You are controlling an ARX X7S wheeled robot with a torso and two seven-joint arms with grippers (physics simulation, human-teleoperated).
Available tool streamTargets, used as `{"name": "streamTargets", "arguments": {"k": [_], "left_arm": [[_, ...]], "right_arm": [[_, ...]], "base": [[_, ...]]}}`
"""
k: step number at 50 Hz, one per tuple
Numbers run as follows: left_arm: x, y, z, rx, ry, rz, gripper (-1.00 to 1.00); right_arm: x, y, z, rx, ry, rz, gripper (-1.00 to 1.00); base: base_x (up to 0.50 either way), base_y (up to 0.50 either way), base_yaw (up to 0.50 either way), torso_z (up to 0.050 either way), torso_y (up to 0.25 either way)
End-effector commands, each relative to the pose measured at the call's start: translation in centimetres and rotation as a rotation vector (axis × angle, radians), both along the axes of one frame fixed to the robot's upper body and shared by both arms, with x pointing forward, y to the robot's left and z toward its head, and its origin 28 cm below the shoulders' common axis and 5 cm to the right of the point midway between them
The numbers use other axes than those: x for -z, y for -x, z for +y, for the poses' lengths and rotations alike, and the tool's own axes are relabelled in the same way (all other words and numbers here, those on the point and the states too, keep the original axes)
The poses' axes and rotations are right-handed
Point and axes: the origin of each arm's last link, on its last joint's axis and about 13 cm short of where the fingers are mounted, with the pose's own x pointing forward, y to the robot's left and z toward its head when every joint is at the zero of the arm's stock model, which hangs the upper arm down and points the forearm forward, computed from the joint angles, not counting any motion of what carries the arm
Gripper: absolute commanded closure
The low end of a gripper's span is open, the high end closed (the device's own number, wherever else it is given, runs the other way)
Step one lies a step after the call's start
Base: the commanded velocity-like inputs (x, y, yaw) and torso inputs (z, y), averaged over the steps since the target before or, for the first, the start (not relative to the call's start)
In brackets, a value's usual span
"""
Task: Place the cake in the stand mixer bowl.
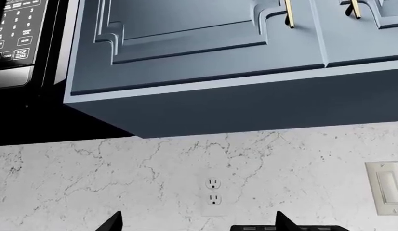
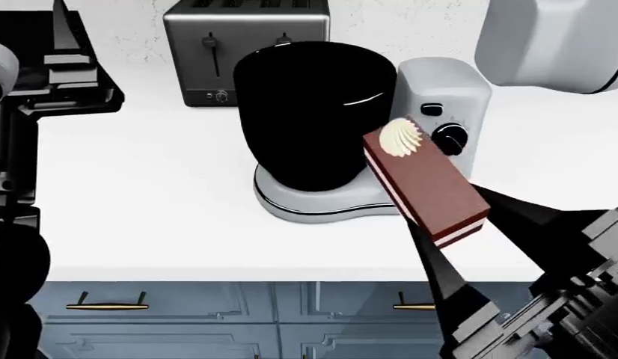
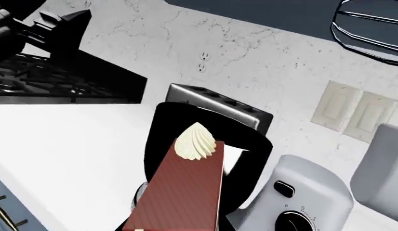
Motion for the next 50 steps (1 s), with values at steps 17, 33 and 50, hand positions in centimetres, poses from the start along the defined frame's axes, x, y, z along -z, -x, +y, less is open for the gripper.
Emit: {"name": "streamTargets", "arguments": {"k": [17,33,50], "left_arm": [[-0.1,0.0,0.3,-0.011,0.012,-0.009,-1.0],[-0.1,0.1,0.4,-0.018,0.015,-0.009,-1.0],[-0.1,0.2,0.5,-0.023,0.017,-0.007,-1.0]], "right_arm": [[-8.6,-7.4,3.2,-0.043,-0.066,-0.112,1.0],[-10.1,-10.6,4.7,-0.005,-0.111,-0.035,1.0],[-9.2,-16.7,6.5,-0.012,-0.114,0.142,1.0]], "base": [[0.0,0.0,0.0,0.0,0.001],[0.0,0.0,0.0,0.0,0.001],[0.0,0.0,0.0,0.0,0.001]]}}
